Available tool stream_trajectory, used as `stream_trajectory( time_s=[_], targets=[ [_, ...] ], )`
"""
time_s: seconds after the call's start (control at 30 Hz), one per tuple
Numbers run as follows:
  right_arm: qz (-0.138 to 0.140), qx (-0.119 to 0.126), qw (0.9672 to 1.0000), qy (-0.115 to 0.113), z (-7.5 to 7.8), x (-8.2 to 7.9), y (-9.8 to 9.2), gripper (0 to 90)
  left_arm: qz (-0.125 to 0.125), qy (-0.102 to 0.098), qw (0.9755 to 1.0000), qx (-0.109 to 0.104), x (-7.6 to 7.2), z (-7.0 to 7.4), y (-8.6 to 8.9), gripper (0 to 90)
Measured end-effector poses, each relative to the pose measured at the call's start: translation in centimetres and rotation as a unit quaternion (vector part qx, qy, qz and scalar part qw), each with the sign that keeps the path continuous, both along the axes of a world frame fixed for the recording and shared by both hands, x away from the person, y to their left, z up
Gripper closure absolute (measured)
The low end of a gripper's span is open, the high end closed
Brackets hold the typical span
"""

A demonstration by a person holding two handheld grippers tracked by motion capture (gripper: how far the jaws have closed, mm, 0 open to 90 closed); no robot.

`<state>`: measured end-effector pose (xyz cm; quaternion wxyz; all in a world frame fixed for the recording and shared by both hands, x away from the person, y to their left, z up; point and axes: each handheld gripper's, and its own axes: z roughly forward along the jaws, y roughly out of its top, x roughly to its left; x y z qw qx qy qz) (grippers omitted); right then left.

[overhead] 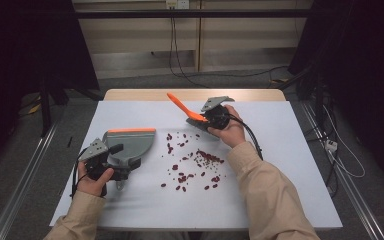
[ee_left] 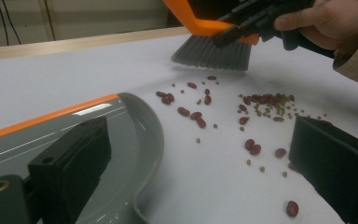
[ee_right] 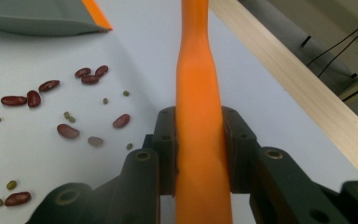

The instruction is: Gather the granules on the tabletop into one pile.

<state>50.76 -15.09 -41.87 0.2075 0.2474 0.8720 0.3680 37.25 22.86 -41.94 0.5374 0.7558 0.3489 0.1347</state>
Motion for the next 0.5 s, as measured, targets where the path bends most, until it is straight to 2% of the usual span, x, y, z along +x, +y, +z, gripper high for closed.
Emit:
stream_trajectory(
  time_s=[0.07, 0.1, 0.27, 0.5],
  targets=[
    [0.009, -0.007, 0.9999, 0.01, -0.5, 0.1, 0.4, 71.5, 0.0, 0.0, 1.0, 0.0, 0.0, 0.0, 0.0, 5.4],
    [0.019, 0.0, 0.9997, 0.016, -0.7, -0.1, 0.6, 71.4, 0.0, 0.0, 1.0, 0.0, 0.0, 0.0, 0.0, 5.4],
    [0.044, -0.025, 0.9986, 0.014, -0.6, -0.8, 1.0, 71.4, 0.001, 0.0, 1.0, 0.003, 0.0, -0.1, 0.1, 5.4],
    [0.08, -0.046, 0.9957, 0.013, -0.5, -2.1, 1.2, 71.1, 0.002, 0.001, 1.0, 0.003, 0.1, -0.2, 0.1, 5.4]
  ],
)
